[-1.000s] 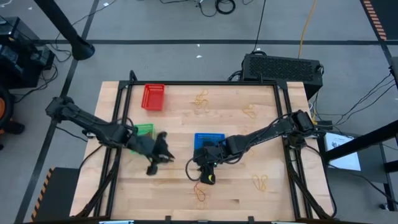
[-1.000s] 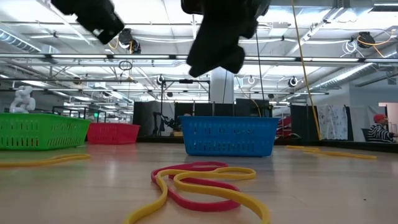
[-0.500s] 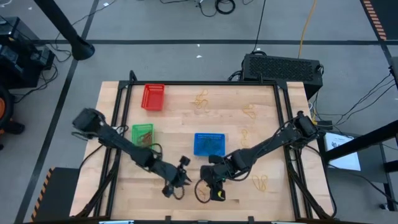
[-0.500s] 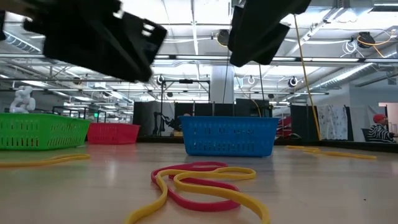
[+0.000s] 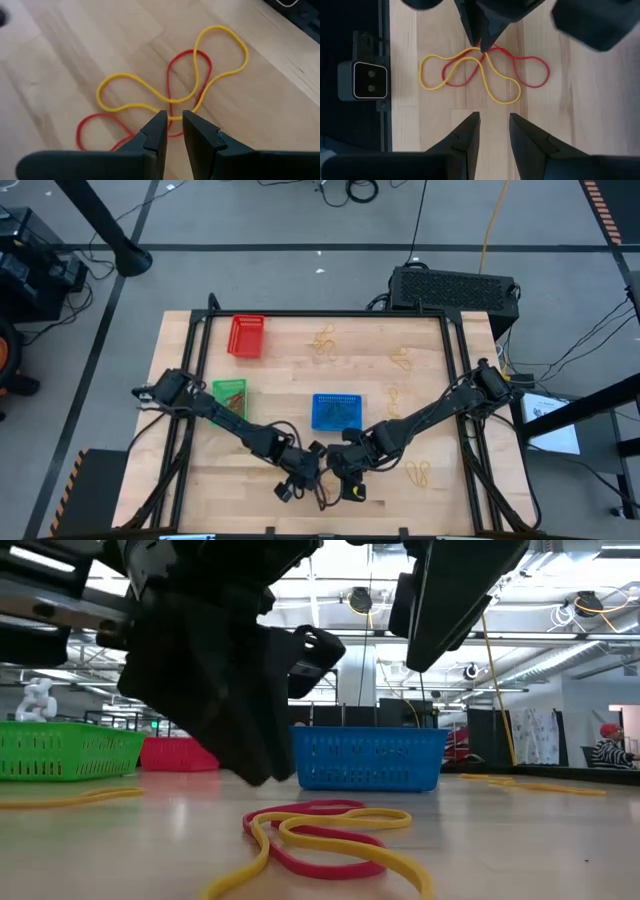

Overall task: Sort rubber bands into baskets
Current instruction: Put the red rubber band into the green bin

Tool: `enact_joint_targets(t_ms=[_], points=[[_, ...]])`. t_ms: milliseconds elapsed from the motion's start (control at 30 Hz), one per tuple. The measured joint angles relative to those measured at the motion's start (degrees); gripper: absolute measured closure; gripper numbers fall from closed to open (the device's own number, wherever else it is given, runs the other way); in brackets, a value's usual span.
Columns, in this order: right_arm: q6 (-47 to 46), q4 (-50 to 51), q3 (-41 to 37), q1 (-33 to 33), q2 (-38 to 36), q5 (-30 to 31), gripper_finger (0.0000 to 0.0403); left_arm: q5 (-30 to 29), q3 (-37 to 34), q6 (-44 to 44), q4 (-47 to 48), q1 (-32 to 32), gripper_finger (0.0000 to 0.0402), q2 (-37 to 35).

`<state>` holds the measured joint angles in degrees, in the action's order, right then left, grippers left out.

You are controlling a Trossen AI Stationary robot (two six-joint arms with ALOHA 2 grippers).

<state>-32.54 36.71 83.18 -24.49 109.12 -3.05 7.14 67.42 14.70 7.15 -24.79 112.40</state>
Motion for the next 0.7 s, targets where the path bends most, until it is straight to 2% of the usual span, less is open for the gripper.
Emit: enact_joint_targets(t_ms=[233,700], points=[[0.2,0.0,0.0,0.0,0.0,0.1,0.0305,1.1,1.2,5.4,2.3,0.1,0.0334,1.3],[0.6,-0.2,0.0,0.0,0.0,0.3,0.0305,2.7,1.0,8.7,1.6,0.3,0.0334,2.8]])
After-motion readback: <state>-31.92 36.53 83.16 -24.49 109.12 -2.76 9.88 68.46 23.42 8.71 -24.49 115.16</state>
